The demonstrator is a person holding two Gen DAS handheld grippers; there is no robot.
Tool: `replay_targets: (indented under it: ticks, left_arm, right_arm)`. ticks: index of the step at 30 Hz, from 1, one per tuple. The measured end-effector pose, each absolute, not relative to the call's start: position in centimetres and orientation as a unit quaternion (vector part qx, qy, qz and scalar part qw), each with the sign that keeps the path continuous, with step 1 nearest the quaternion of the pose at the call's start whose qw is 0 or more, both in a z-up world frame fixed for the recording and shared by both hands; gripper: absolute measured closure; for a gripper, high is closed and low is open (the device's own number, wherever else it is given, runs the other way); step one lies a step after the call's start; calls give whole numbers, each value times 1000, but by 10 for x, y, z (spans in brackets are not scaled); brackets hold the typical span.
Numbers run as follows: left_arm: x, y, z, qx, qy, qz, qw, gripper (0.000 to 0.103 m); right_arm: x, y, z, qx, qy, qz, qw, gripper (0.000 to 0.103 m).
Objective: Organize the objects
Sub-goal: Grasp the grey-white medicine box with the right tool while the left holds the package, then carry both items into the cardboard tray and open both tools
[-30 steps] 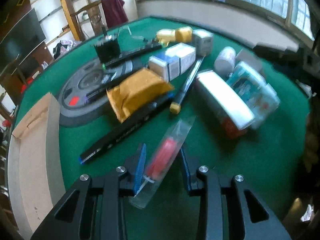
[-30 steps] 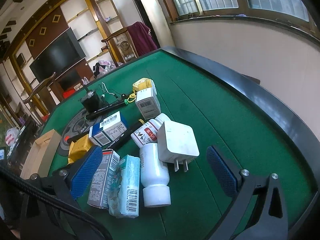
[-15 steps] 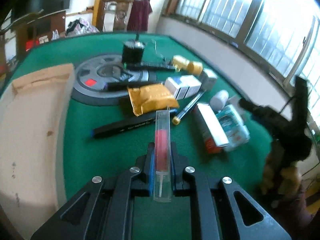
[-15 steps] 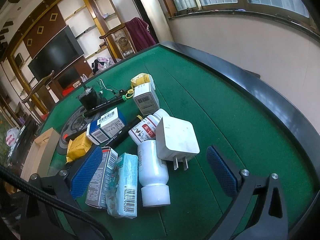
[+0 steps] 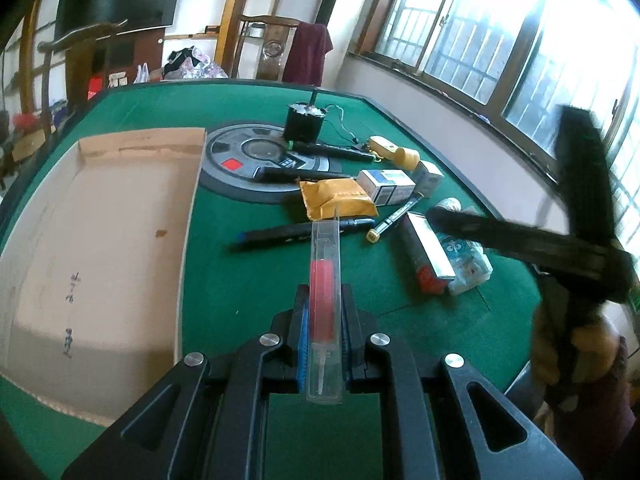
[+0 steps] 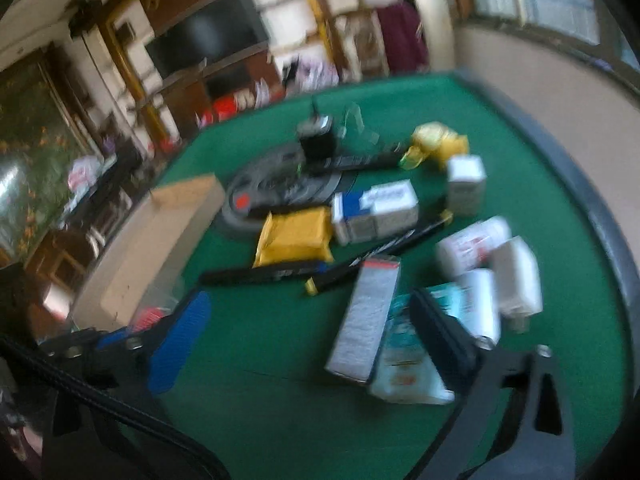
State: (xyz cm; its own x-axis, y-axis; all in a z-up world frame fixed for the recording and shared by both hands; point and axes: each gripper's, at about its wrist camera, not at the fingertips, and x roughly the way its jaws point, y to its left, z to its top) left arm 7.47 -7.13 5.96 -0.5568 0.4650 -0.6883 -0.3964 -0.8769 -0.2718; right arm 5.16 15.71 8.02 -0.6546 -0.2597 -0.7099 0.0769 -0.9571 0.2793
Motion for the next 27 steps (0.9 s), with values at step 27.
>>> replay_targets:
  ticks: [27]
  left_arm:
    - [91,-122,78,-390,-101,878,258,93]
  right_arm:
    - [33,146,51,472,-110,-875,20,79]
